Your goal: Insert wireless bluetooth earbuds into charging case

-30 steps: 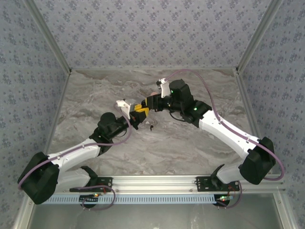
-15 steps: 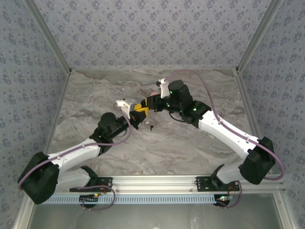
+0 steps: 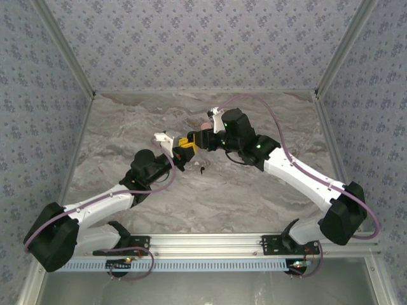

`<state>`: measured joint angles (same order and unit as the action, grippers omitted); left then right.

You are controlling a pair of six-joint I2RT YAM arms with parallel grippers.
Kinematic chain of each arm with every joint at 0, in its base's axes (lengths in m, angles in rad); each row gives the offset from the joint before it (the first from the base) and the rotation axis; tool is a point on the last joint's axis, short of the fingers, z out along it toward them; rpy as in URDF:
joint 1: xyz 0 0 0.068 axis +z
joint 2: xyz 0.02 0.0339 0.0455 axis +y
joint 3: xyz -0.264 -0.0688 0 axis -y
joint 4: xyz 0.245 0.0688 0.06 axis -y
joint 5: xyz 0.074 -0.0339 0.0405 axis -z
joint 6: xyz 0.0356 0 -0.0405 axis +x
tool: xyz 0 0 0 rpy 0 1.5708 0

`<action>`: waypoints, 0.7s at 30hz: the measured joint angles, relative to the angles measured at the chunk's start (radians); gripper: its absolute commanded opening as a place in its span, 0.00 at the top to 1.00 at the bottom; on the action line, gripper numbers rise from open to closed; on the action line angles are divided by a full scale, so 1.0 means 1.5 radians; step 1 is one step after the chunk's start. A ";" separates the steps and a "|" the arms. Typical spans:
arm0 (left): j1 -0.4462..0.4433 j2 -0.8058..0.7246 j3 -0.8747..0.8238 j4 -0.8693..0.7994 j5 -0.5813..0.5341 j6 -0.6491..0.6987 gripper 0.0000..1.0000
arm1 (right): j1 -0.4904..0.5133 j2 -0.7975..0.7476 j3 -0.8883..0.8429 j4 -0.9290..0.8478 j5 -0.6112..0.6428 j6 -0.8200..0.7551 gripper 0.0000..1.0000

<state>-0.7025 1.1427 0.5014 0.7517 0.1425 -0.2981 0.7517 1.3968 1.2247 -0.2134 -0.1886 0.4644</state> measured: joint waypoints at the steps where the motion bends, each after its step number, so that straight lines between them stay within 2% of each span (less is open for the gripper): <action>1: 0.000 0.000 0.000 0.000 -0.001 0.000 0.82 | 0.001 0.000 0.001 -0.001 0.001 0.000 0.63; 9: 0.000 0.000 0.008 -0.010 -0.004 0.000 0.82 | 0.004 0.000 0.008 -0.021 0.011 -0.003 0.49; 16: 0.000 -0.005 0.009 -0.040 -0.011 0.006 0.82 | 0.002 -0.003 0.011 -0.054 0.049 -0.017 0.47; 21: 0.000 -0.033 0.009 -0.081 -0.019 0.020 0.82 | -0.025 -0.034 0.010 -0.081 0.060 -0.034 0.45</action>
<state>-0.7025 1.0927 0.5144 0.6300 0.1146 -0.2687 0.7143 1.3460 1.2392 -0.3344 -0.0994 0.4141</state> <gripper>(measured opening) 0.185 0.543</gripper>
